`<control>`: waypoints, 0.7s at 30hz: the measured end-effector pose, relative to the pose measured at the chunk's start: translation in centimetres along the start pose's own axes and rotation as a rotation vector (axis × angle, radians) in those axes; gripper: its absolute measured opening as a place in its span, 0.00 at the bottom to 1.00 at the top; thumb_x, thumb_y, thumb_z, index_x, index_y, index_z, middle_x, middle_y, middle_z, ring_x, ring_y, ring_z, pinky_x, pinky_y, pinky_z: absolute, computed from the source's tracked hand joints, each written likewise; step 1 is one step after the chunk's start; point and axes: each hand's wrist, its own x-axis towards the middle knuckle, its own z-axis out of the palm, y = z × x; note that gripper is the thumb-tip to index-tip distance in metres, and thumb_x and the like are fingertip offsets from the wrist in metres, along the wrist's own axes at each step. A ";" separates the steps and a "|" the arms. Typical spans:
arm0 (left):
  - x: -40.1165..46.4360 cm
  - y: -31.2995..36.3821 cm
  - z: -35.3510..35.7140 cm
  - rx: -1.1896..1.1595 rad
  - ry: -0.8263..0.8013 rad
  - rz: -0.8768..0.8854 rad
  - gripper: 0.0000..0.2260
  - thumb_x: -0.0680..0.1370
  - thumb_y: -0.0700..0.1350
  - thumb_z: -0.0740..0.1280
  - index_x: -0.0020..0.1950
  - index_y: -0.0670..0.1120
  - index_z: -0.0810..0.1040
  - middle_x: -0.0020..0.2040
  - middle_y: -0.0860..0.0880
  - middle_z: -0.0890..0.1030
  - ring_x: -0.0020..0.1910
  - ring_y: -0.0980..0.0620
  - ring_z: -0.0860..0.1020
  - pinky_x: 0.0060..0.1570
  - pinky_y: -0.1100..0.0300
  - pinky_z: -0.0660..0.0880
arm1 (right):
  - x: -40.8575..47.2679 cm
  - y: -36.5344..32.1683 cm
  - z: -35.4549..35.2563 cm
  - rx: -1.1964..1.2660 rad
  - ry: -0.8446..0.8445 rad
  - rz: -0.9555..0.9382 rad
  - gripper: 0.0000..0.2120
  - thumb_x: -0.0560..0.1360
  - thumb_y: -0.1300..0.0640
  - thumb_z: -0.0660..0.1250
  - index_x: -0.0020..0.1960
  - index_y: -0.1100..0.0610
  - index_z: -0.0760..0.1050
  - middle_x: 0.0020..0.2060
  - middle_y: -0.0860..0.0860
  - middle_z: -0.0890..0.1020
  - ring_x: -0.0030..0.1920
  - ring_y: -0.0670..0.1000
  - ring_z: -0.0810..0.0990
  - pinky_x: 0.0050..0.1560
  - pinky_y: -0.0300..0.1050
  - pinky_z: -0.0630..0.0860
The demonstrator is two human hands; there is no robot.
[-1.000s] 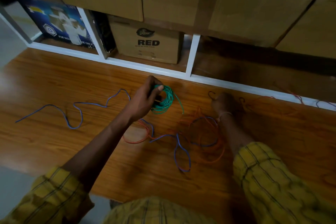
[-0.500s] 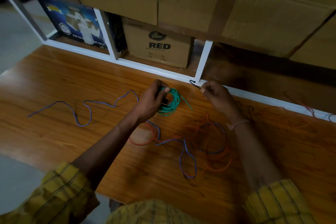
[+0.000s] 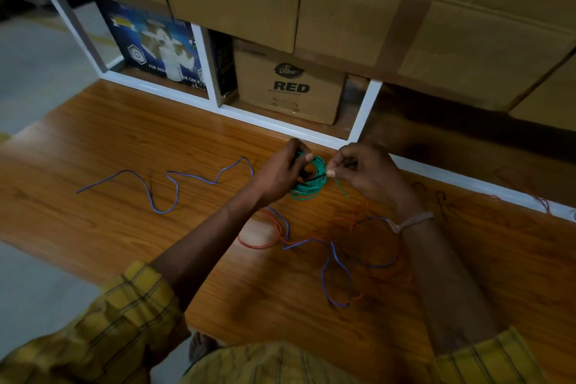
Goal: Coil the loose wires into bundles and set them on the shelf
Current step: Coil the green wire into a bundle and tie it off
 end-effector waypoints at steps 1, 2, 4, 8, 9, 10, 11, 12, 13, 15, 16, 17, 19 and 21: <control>0.0 0.0 0.0 0.013 -0.005 0.004 0.05 0.88 0.47 0.61 0.59 0.45 0.72 0.51 0.47 0.82 0.51 0.49 0.87 0.45 0.56 0.80 | 0.1 0.0 0.5 -0.032 0.053 0.002 0.05 0.72 0.60 0.77 0.41 0.52 0.83 0.40 0.47 0.84 0.43 0.46 0.83 0.46 0.49 0.81; 0.0 0.0 -0.1 0.030 -0.006 0.006 0.05 0.88 0.47 0.61 0.59 0.46 0.72 0.50 0.48 0.82 0.51 0.50 0.86 0.45 0.57 0.80 | 0.2 0.0 0.9 -0.064 0.104 0.000 0.06 0.72 0.60 0.77 0.40 0.51 0.83 0.39 0.46 0.84 0.42 0.46 0.83 0.45 0.50 0.81; 0.1 0.1 -0.1 0.059 0.005 0.011 0.05 0.88 0.48 0.61 0.58 0.47 0.71 0.50 0.49 0.81 0.52 0.50 0.86 0.45 0.56 0.80 | 0.2 -0.3 1.8 -0.139 0.202 -0.019 0.06 0.71 0.58 0.77 0.39 0.51 0.81 0.39 0.46 0.83 0.41 0.46 0.82 0.43 0.50 0.81; 0.2 0.1 0.0 0.056 0.016 0.011 0.04 0.88 0.49 0.62 0.55 0.51 0.72 0.54 0.46 0.80 0.52 0.50 0.86 0.45 0.56 0.81 | -0.6 -1.2 4.0 -0.391 0.425 -0.136 0.05 0.72 0.58 0.75 0.41 0.55 0.78 0.39 0.52 0.80 0.42 0.55 0.79 0.40 0.48 0.74; 0.2 0.1 0.0 0.051 0.019 0.019 0.04 0.87 0.52 0.62 0.54 0.54 0.72 0.56 0.44 0.79 0.53 0.48 0.85 0.46 0.53 0.82 | -1.0 -1.4 4.5 -0.422 0.464 -0.172 0.05 0.72 0.59 0.74 0.41 0.56 0.78 0.39 0.54 0.79 0.42 0.56 0.78 0.39 0.49 0.74; 0.2 0.1 0.0 0.059 0.025 0.033 0.04 0.86 0.55 0.62 0.53 0.57 0.73 0.57 0.42 0.78 0.53 0.45 0.85 0.48 0.50 0.83 | -1.3 -1.6 4.9 -0.443 0.493 -0.206 0.06 0.71 0.60 0.74 0.41 0.57 0.77 0.39 0.54 0.79 0.42 0.57 0.77 0.40 0.50 0.74; 0.2 -0.1 0.0 0.074 0.032 0.046 0.05 0.85 0.57 0.62 0.53 0.58 0.73 0.56 0.42 0.78 0.53 0.44 0.84 0.51 0.46 0.84 | -1.7 -1.7 5.3 -0.458 0.514 -0.236 0.06 0.72 0.61 0.74 0.42 0.57 0.76 0.39 0.55 0.78 0.42 0.57 0.77 0.40 0.52 0.74; 0.2 0.0 0.0 0.087 0.027 0.056 0.06 0.86 0.56 0.62 0.54 0.56 0.73 0.55 0.42 0.78 0.52 0.44 0.84 0.52 0.43 0.84 | -1.9 -1.6 5.6 -0.466 0.534 -0.259 0.06 0.72 0.62 0.73 0.42 0.58 0.76 0.39 0.55 0.78 0.42 0.57 0.76 0.41 0.53 0.74; 0.1 0.1 0.0 0.086 0.016 0.057 0.05 0.86 0.54 0.62 0.55 0.54 0.73 0.54 0.42 0.79 0.51 0.44 0.84 0.52 0.41 0.84 | -2.1 -1.6 5.8 -0.471 0.553 -0.277 0.05 0.73 0.62 0.72 0.42 0.58 0.76 0.39 0.55 0.78 0.42 0.57 0.76 0.42 0.53 0.74; 0.0 0.3 0.1 0.067 0.007 0.041 0.04 0.87 0.50 0.62 0.57 0.50 0.72 0.52 0.43 0.83 0.49 0.46 0.86 0.53 0.39 0.83 | -2.4 -1.3 6.1 -0.488 0.581 -0.305 0.05 0.74 0.62 0.71 0.42 0.58 0.76 0.39 0.56 0.78 0.42 0.58 0.77 0.42 0.55 0.75; -0.1 0.3 0.1 0.063 0.014 0.039 0.04 0.87 0.49 0.63 0.57 0.49 0.72 0.51 0.43 0.84 0.48 0.46 0.87 0.53 0.39 0.83 | -2.5 -1.1 6.2 -0.495 0.589 -0.316 0.05 0.75 0.62 0.71 0.42 0.59 0.76 0.39 0.56 0.78 0.42 0.58 0.77 0.42 0.55 0.75; -0.1 0.2 0.1 0.062 0.035 0.048 0.04 0.87 0.48 0.63 0.58 0.48 0.73 0.50 0.45 0.84 0.48 0.47 0.86 0.53 0.39 0.83 | -2.6 -1.0 6.3 -0.496 0.593 -0.323 0.05 0.76 0.62 0.71 0.42 0.59 0.77 0.39 0.56 0.78 0.42 0.58 0.77 0.42 0.56 0.75; -0.3 0.1 0.2 0.008 0.082 0.059 0.06 0.86 0.46 0.65 0.58 0.43 0.74 0.46 0.49 0.84 0.47 0.48 0.85 0.54 0.37 0.82 | -2.8 -0.9 6.4 -0.461 0.594 -0.313 0.05 0.76 0.61 0.71 0.42 0.58 0.78 0.39 0.55 0.79 0.42 0.56 0.77 0.42 0.55 0.76; -0.3 0.1 0.4 -0.121 0.109 0.043 0.07 0.85 0.44 0.66 0.57 0.41 0.73 0.43 0.50 0.84 0.47 0.47 0.85 0.55 0.35 0.82 | -2.8 -1.1 6.2 -0.357 0.594 -0.258 0.04 0.76 0.60 0.72 0.43 0.57 0.79 0.41 0.53 0.80 0.44 0.54 0.79 0.43 0.53 0.77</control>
